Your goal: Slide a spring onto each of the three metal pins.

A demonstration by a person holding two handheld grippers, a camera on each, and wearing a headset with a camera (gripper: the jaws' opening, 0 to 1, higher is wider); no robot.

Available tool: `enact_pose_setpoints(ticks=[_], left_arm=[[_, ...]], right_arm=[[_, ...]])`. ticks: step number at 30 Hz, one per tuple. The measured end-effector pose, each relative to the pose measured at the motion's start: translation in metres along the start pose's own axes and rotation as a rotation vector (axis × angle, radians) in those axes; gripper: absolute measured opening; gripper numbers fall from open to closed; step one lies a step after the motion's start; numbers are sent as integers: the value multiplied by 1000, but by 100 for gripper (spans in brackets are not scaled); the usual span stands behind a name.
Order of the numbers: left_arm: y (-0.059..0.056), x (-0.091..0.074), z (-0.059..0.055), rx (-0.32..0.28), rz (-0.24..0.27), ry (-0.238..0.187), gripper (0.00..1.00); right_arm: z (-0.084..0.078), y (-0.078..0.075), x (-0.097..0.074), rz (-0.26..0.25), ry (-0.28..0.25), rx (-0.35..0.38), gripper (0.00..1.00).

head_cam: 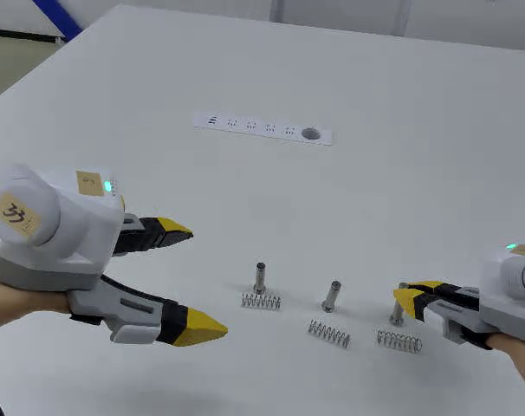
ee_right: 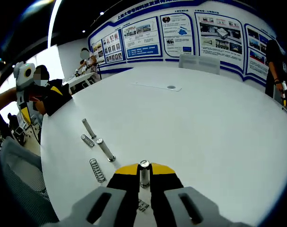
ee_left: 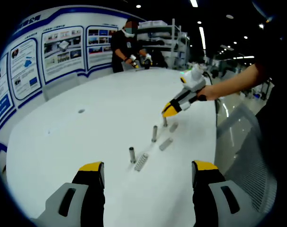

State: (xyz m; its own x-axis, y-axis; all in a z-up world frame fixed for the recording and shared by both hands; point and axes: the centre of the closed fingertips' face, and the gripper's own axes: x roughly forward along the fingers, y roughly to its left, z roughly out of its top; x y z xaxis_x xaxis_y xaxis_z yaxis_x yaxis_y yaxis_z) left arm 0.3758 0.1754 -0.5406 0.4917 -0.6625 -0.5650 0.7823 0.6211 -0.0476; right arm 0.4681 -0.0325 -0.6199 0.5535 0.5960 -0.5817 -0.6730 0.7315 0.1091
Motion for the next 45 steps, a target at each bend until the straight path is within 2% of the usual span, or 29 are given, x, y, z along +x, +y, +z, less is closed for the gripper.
enact_pose_setpoints(ticks=[5,7,9,11,17,25,28,35,39,42,43,45], left_arm=[[-2,0,-1,5,-4,14,77],[-3,0,-1,5,-4,16,77],[-3,0,0,6,-4,17,77],[-4,0,0,7,-4,18,77],[-8,1,1,7,-10,23,76],[-13,2,-1,7,-14,31,76],[-13,1,-1,7,-12,29,76],[-14,-2,-2,8,-8,32,76],[-14,-2,-4,10,-6,37,76],[-14,-2,-5,9,-3,36,76],[-14,-1,-5,7,-1,34,76],[-14,0,-6,0,0,30,76]], right_arm=[[-1,0,-1,1,-29,13,8],[-1,1,-2,1,-39,-15,8],[-1,4,-3,6,-54,-93,8],[-3,7,-4,7,-60,-110,9],[-4,6,-6,-2,-87,-131,9],[-4,6,-7,-7,-88,-126,9],[-8,6,-7,0,-76,-92,12],[-8,6,-9,-4,-75,-88,18],[-9,8,-15,18,-66,-92,21],[-16,9,-20,51,-28,-125,22],[-22,10,-22,74,0,-138,23],[-29,9,-24,88,43,-180,24]])
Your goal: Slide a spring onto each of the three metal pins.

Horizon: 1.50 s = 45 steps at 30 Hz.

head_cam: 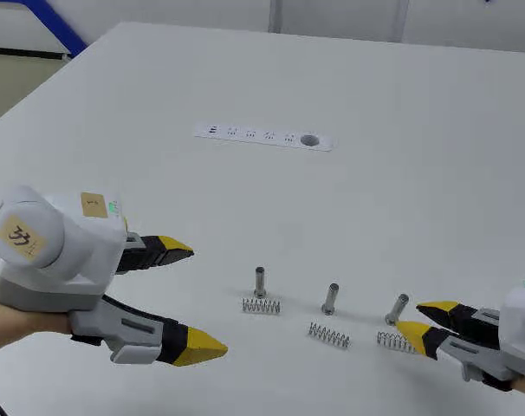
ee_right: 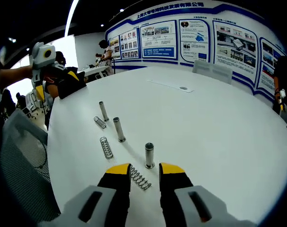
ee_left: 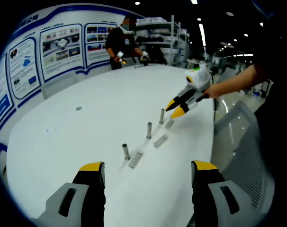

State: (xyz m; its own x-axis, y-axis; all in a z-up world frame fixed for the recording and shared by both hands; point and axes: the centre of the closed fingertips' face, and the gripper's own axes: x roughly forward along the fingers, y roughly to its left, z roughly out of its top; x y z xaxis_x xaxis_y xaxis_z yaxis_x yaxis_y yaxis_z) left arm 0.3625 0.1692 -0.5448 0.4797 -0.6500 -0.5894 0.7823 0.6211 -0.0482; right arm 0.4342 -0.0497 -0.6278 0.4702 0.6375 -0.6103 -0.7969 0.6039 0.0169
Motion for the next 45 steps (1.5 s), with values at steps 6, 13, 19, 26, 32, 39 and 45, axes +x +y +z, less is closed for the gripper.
enact_pose_setpoints(ticks=[6,13,19,26,32,39,45], left_arm=[[-1,3,-6,-4,2,10,76],[-2,4,-9,-10,-4,16,75],[5,1,-11,-21,9,17,74],[5,0,-11,-27,9,15,74],[4,1,-10,-33,7,10,74],[2,2,-9,-28,3,13,74],[0,1,-9,-25,1,18,74]], right_arm=[[-19,2,-4,55,128,-210,26],[-24,2,10,98,163,-258,26],[-31,9,20,173,225,-296,25],[-31,8,22,212,221,-183,21],[-33,5,19,223,229,-214,18],[-35,11,20,251,251,-255,14],[-35,12,20,261,264,-283,12]])
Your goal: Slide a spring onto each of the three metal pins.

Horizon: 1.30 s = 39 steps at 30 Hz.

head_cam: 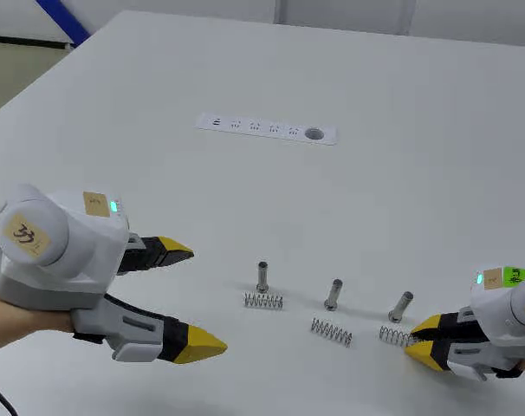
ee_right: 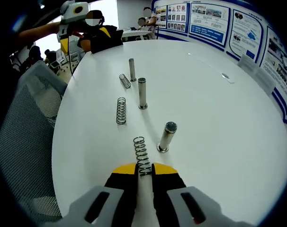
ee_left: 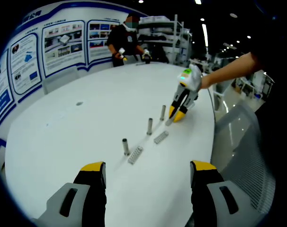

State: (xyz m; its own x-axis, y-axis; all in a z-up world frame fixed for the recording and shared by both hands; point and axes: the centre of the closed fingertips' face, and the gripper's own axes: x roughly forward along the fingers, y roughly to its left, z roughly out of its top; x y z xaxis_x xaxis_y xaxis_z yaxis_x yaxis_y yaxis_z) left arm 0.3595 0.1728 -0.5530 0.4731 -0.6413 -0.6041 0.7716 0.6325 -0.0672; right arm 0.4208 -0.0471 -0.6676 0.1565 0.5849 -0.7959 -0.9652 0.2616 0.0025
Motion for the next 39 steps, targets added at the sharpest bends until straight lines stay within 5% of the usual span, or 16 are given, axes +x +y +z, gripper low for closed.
enact_pose_setpoints(ticks=[8,25,39], left_arm=[[0,-1,-5,17,13,25,73],[5,-6,8,7,44,-14,75],[-11,5,23,33,1,-53,68]], right_arm=[[0,1,0,-23,9,-3,11],[14,10,-19,-30,-10,-26,11],[59,19,-57,-52,-65,-120,10]])
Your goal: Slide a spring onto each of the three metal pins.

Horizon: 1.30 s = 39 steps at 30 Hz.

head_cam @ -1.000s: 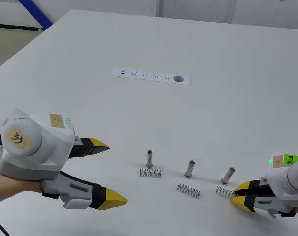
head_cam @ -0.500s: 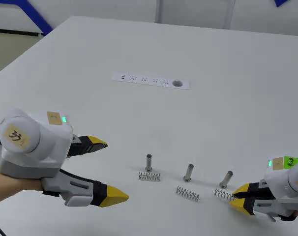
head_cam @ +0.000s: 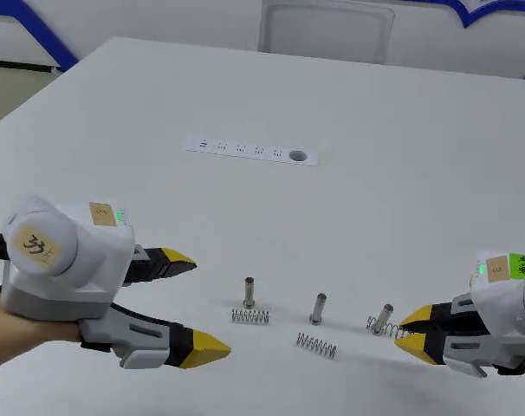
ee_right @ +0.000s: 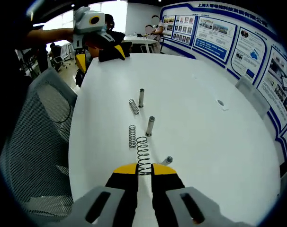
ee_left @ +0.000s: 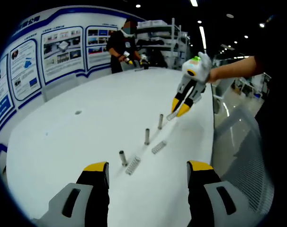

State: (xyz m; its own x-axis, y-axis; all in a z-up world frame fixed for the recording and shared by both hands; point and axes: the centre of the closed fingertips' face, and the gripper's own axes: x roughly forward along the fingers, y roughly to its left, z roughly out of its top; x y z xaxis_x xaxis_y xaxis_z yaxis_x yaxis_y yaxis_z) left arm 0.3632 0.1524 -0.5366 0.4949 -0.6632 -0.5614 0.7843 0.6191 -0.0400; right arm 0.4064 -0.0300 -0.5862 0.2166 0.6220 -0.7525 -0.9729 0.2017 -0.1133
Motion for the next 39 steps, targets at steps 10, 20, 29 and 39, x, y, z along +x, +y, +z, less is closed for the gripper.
enact_pose_setpoints(ticks=[10,20,29,39], left_arm=[[-18,16,16,54,-56,-20,68],[-33,29,21,127,-112,-15,56],[-52,40,31,142,-170,-44,49],[-64,45,38,162,-193,-63,45]], right_arm=[[46,16,-11,21,-31,-113,10],[82,37,-13,32,-89,-147,10],[97,54,-8,67,-98,-185,11],[105,66,-2,100,-100,-219,11]])
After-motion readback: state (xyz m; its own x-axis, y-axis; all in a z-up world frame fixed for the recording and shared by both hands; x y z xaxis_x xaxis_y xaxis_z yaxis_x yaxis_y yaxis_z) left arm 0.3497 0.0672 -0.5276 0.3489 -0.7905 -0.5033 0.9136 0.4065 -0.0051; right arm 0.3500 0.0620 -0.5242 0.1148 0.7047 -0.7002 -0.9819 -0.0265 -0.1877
